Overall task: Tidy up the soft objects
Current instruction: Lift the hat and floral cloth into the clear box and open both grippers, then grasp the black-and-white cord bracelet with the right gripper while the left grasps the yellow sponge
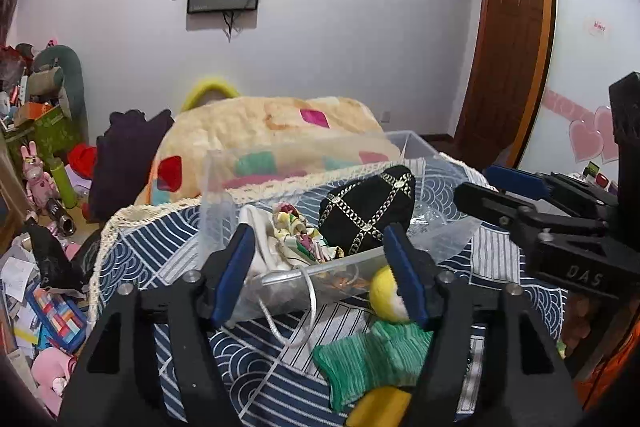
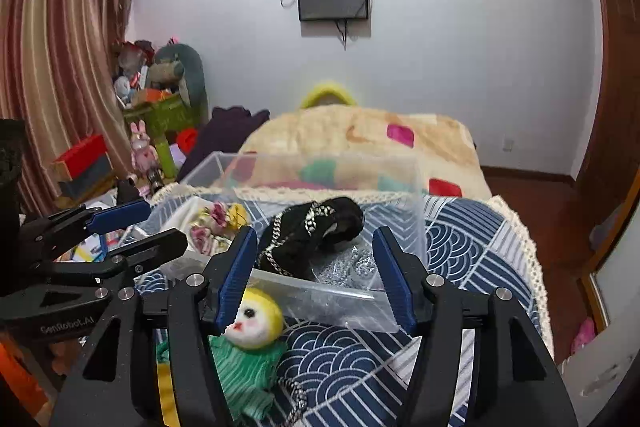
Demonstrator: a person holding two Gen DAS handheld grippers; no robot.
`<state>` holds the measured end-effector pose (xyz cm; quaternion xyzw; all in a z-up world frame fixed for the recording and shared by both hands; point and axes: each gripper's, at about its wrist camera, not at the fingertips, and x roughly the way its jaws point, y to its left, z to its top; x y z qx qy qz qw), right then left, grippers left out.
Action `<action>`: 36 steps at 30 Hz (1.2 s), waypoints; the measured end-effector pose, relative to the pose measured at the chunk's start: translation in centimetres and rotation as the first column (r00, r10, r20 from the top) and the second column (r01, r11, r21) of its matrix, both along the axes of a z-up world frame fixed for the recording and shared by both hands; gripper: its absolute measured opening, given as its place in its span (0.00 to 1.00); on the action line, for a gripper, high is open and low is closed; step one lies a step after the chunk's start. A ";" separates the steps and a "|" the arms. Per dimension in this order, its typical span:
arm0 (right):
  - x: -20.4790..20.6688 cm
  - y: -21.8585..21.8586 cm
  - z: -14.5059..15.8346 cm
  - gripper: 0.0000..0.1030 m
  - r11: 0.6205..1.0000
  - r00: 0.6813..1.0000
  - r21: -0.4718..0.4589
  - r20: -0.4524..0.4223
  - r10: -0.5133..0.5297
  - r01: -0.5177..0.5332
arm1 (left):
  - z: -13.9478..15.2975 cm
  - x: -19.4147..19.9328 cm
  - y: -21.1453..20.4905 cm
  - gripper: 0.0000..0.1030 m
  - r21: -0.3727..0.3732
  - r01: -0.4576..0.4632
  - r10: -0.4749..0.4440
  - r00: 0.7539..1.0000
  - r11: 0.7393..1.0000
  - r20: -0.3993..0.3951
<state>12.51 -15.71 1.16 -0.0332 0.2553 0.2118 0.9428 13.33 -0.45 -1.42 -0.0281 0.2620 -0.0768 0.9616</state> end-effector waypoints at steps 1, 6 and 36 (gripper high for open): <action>-0.4 -0.1 0.2 0.57 1.000 1.000 0.005 0.008 0.005 -0.005 | 0.2 -0.5 0.1 0.69 0.002 -0.009 0.009 1.000 1.000 0.010; -2.0 -0.2 0.3 0.61 1.000 0.999 0.000 0.037 0.020 -0.020 | 0.4 -2.5 0.0 0.82 0.022 -0.022 0.021 0.999 1.000 0.038; -3.3 -0.6 -8.9 0.27 0.997 0.986 -0.080 -0.169 -0.002 -0.011 | -8.4 -7.2 -4.1 0.91 0.004 0.052 -0.051 0.990 0.999 -0.132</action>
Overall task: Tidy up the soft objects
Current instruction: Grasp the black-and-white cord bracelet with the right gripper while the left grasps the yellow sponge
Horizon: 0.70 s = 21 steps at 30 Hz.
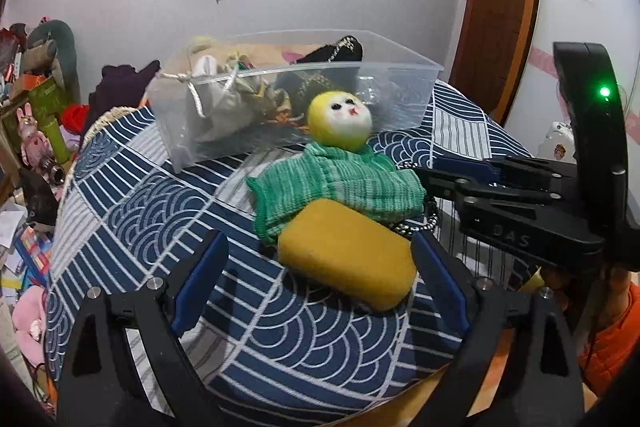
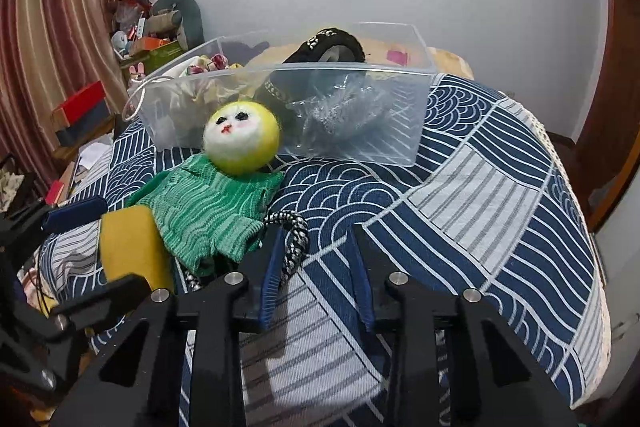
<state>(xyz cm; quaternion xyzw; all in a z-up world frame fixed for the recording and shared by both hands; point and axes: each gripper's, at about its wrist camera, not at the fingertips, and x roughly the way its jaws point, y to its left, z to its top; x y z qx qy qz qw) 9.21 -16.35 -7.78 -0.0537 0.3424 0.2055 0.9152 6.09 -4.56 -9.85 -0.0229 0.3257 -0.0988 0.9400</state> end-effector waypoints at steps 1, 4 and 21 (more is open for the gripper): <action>0.1 0.1 0.0 0.25 1.000 1.000 -0.004 0.003 0.001 -0.001 | -0.1 0.2 -0.1 0.91 -0.010 0.003 -0.003 1.000 1.000 -0.005; 0.1 0.7 -0.2 0.09 1.000 1.000 -0.015 0.006 0.024 -0.024 | -0.3 0.8 0.0 0.91 -0.051 0.003 -0.004 1.000 0.999 -0.022; -2.0 -2.7 2.6 0.07 0.998 0.994 0.042 0.095 -0.046 0.042 | 1.5 -0.3 1.7 0.55 -0.110 0.006 -0.003 1.000 0.994 0.031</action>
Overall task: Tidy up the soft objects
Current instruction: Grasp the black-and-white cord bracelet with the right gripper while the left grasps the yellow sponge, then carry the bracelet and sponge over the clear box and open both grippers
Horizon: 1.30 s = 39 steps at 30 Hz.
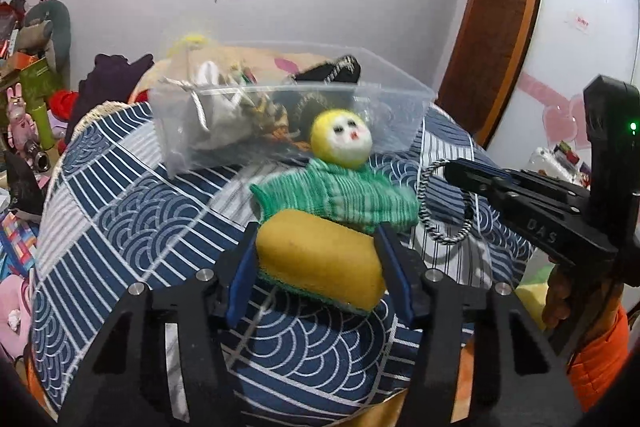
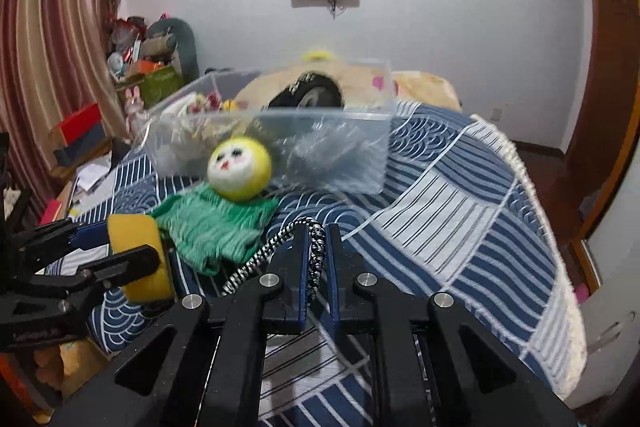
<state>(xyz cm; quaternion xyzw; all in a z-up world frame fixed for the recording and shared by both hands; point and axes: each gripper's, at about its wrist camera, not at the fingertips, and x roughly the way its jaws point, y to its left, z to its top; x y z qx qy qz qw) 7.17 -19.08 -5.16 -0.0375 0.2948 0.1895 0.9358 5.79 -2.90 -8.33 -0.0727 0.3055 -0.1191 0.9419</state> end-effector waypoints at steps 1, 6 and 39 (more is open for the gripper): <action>-0.1 -0.1 0.2 0.07 1.000 1.000 0.005 0.008 -0.003 0.003 | 0.5 -0.2 0.3 0.55 -0.003 -0.010 0.010 1.000 1.000 0.013; -0.6 -0.4 1.8 0.07 0.999 0.998 0.010 0.059 -0.032 0.032 | 2.8 -1.0 1.7 0.55 -0.003 -0.065 0.065 0.994 0.998 0.089; 8.1 3.1 6.1 0.07 0.995 0.980 -0.014 0.175 -0.093 0.097 | 5.4 9.5 1.7 0.55 0.015 -0.143 0.140 0.978 0.990 0.152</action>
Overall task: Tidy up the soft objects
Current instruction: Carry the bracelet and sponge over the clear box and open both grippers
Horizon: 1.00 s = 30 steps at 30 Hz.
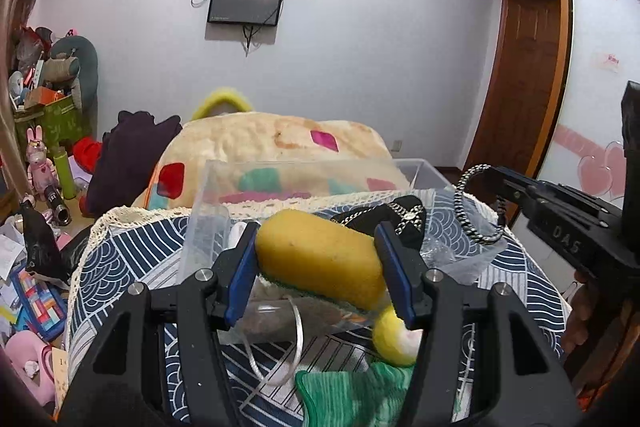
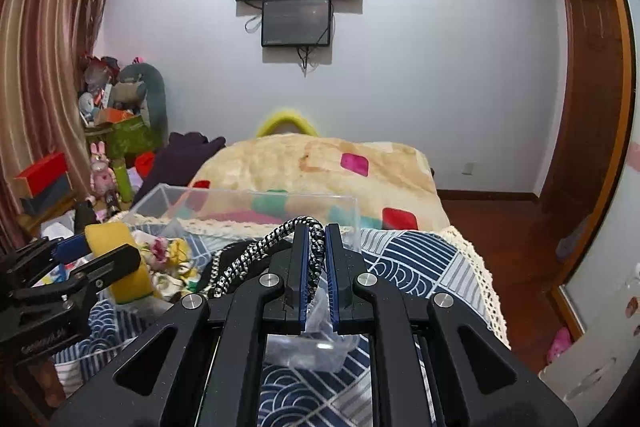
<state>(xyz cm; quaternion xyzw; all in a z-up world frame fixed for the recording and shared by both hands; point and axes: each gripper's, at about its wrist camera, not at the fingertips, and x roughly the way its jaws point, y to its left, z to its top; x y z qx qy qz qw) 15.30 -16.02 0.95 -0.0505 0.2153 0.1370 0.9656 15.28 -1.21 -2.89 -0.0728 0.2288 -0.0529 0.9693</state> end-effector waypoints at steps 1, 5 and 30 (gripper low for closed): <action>0.3 0.2 -0.3 0.07 1.000 1.000 -0.005 -0.011 0.000 0.000 | -0.1 0.4 0.0 0.55 -0.009 -0.002 0.002 1.000 1.000 -0.005; 1.3 0.8 -1.6 0.07 0.999 0.999 -0.035 -0.053 -0.007 0.005 | -0.5 1.4 0.0 0.55 -0.035 -0.003 0.003 1.000 0.999 -0.018; -0.8 0.5 -2.0 0.23 0.990 0.995 -0.114 -0.071 0.072 -0.080 | -1.4 0.7 -1.2 0.67 0.095 0.018 -0.013 0.998 0.995 -0.057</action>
